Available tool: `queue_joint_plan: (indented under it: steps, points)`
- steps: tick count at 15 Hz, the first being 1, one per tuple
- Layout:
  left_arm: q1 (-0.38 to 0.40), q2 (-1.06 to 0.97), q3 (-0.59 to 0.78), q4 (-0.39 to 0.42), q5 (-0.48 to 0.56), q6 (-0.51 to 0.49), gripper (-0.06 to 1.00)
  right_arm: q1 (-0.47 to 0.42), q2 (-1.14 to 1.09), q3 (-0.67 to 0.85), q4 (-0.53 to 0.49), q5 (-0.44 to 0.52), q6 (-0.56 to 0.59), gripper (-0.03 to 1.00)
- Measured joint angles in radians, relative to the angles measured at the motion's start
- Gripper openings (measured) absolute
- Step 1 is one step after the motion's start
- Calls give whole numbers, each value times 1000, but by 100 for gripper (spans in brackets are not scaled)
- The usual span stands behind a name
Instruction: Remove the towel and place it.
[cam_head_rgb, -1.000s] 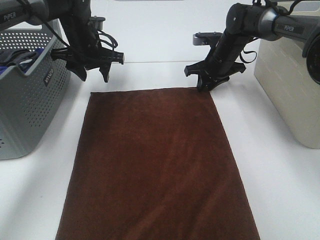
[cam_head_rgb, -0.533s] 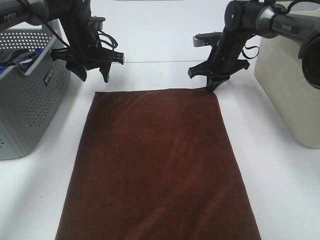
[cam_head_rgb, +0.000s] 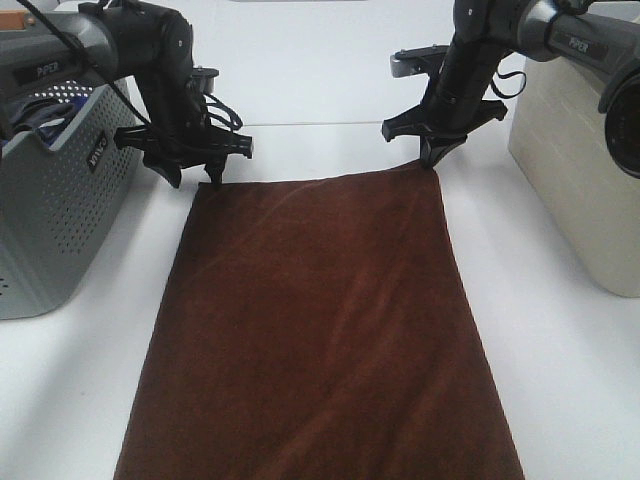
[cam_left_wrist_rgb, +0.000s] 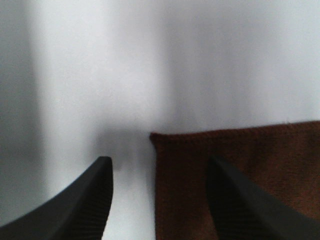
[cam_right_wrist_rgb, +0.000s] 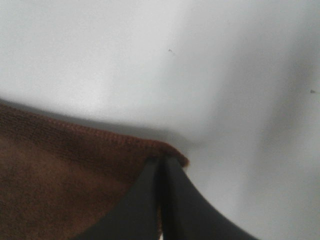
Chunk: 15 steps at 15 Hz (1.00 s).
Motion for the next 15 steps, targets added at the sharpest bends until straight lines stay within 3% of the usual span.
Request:
queue_joint_plan:
  steps: [5, 7, 9, 12, 15]
  points:
    - [0, 31, -10, -12, -9, 0, 48, 0, 0, 0, 0, 0, 1, 0]
    - [-1, 31, -11, -28, -30, 0, 30, 0, 0, 0, 0, 0, 1, 0]
    - [-1, 32, -11, -31, -53, 18, 1, 0, 0, 0, 0, 0, 1, 0]
    - [-1, 38, -28, -11, -56, 40, 0, 0, 0, 0, 0, -14, 1, 0]
    - [-1, 54, -90, 8, -142, 40, 0, 0, 0, 0, -18, -115, 1, 0]
